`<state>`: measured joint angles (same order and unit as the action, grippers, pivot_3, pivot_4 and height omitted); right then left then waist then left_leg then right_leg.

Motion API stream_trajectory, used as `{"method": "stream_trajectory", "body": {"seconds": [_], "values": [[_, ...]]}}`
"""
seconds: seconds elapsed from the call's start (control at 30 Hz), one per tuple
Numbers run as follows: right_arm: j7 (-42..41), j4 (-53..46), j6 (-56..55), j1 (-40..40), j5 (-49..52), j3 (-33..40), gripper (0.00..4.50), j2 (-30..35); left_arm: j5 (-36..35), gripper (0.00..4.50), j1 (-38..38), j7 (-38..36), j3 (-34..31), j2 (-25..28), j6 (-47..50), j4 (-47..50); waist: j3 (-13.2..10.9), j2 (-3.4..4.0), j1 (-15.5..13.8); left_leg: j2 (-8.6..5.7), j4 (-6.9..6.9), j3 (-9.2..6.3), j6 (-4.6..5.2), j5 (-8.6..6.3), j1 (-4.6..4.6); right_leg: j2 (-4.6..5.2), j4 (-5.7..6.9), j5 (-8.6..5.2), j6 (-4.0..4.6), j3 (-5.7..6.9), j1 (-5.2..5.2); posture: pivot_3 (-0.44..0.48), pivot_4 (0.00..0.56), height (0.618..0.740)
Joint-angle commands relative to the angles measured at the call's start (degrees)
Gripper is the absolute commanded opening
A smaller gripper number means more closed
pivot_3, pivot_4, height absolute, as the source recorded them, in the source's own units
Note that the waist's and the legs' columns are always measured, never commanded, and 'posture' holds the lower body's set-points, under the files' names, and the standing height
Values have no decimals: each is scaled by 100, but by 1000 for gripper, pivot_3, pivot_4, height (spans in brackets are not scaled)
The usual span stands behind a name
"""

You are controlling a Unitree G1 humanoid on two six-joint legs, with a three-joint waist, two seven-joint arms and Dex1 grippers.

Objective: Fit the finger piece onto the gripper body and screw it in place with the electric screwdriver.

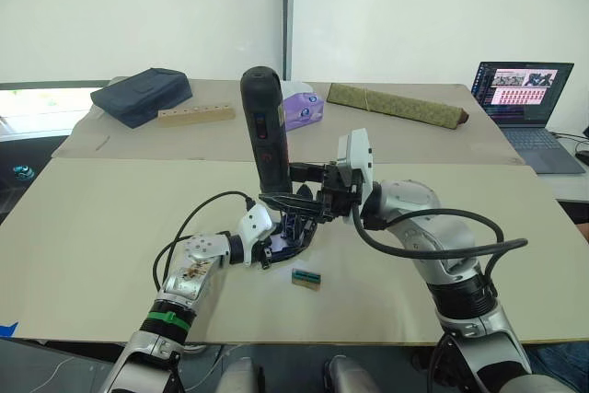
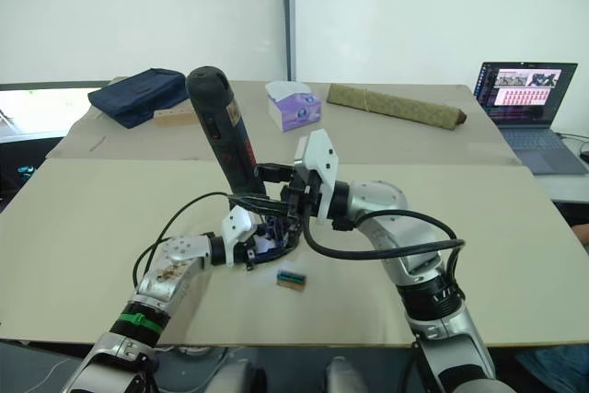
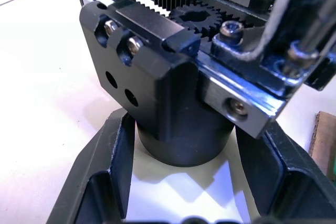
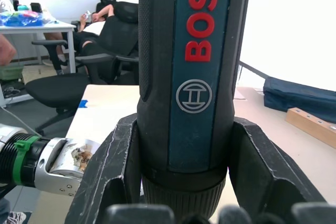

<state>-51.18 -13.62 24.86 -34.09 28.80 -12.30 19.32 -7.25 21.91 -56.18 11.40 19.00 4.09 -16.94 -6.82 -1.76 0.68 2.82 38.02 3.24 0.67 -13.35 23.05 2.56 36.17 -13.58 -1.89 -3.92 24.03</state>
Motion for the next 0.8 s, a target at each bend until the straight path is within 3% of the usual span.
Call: {"method": "stream_trajectory", "body": {"seconds": [0.03,0.5,0.8], "values": [[-45,356,182,212,-288,-224,1900,163,99,2292,-171,-28,192,37,290,-152,1,0,0,0,-1,0,0,0,0,0,0,-2,4,0,0,0,150,740],[-159,405,306,-579,453,534,1900,-23,138,2292,-142,20,217,25,377,-166,-2,1,-3,0,-3,-2,0,0,14,0,-2,5,4,0,13,0,150,740],[-792,219,101,-928,993,896,1900,0,207,2292,-69,174,212,-51,435,-339,-28,0,-28,-1,-3,0,0,1,26,1,-10,8,-2,-1,15,0,150,740]]}}
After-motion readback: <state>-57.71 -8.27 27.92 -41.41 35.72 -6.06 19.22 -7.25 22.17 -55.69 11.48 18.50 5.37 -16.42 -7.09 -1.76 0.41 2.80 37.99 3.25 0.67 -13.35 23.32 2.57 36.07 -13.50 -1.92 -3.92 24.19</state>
